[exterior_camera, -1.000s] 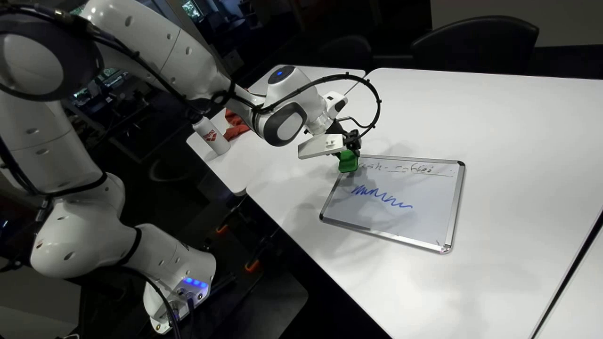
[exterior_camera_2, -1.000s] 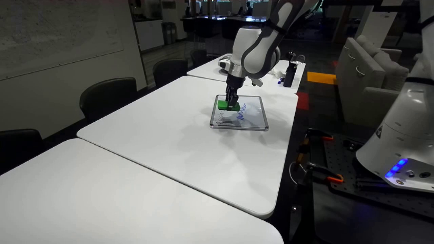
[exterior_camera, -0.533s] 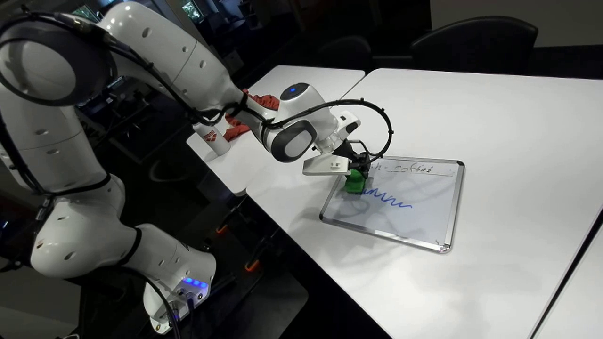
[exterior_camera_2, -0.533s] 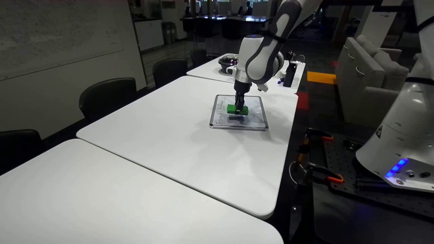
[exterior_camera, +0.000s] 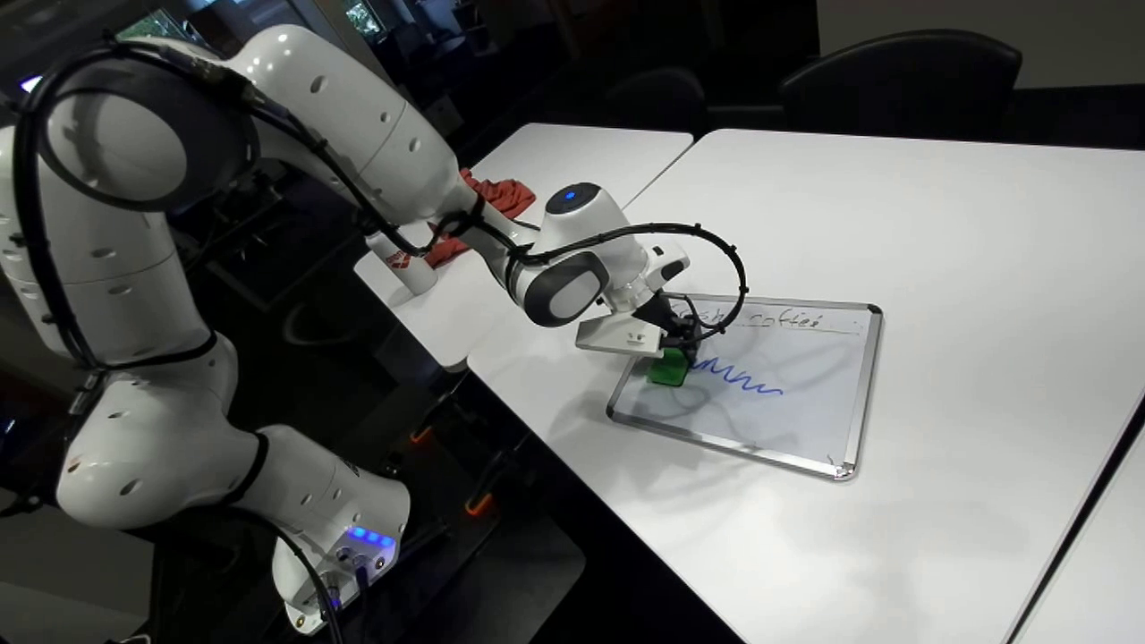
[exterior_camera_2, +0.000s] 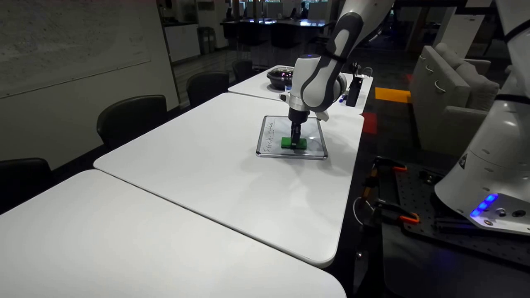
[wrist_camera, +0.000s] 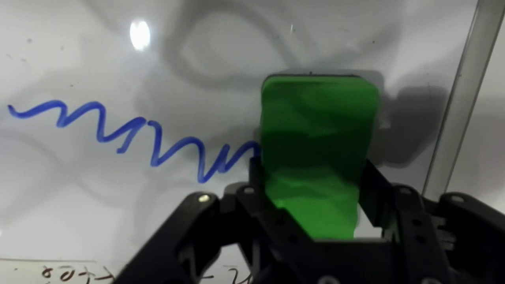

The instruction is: Use the duster to erase the blue markings on the white board

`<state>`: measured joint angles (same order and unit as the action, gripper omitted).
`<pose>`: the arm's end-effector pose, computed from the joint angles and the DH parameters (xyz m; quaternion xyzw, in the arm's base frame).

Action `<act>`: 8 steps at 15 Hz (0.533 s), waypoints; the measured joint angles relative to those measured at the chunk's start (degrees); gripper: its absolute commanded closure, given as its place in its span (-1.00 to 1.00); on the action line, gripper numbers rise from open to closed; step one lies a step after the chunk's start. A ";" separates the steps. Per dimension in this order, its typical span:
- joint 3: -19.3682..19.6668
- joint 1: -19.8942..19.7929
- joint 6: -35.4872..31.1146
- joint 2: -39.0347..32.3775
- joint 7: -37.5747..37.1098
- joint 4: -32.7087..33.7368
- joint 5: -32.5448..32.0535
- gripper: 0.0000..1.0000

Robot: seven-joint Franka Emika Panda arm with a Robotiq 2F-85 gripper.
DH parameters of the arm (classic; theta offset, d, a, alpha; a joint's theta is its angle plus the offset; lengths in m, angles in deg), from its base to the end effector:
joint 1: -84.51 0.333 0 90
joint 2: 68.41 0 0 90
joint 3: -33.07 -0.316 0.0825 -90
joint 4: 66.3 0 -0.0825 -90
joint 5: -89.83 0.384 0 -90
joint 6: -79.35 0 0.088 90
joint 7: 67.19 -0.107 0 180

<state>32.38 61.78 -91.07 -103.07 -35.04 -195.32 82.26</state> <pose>0.4986 -0.1916 0.1046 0.9868 0.1506 0.0472 0.0370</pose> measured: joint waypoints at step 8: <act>1.39 -1.11 -0.16 -2.60 -5.34 5.02 0.02 0.34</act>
<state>33.77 60.67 -91.23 -105.67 -40.39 -190.31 82.28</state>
